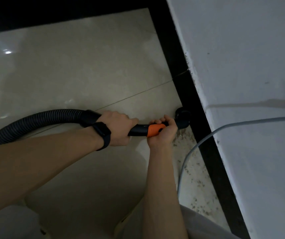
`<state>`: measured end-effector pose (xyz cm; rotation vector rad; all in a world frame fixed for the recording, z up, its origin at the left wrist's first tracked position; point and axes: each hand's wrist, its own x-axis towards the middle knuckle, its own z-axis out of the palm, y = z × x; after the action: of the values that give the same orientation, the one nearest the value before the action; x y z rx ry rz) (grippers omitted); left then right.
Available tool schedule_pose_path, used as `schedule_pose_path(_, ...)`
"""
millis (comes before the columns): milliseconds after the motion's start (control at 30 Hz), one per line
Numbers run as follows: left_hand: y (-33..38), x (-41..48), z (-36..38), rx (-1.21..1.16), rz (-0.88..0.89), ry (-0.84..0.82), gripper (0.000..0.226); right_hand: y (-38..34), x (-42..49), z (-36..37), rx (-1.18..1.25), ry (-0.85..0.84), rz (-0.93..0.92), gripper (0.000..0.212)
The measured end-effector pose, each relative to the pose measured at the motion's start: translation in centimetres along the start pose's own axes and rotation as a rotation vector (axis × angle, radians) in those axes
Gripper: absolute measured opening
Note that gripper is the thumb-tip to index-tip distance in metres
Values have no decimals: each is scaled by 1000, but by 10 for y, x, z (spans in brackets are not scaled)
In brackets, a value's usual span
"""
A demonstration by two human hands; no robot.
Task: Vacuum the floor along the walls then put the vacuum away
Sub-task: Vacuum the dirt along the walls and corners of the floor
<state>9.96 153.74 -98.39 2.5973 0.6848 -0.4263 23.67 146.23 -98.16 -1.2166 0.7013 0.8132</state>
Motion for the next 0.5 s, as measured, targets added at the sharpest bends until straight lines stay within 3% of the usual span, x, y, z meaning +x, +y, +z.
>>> schedule_pose_path(233,-23,-5,-12,-136,38,-61,14,12,-13,13,-17,-9,-15,23)
schedule_pose_path(500,-88,-76,-7,-105,53,-198,14,90,-68,14,-25,89,64,21)
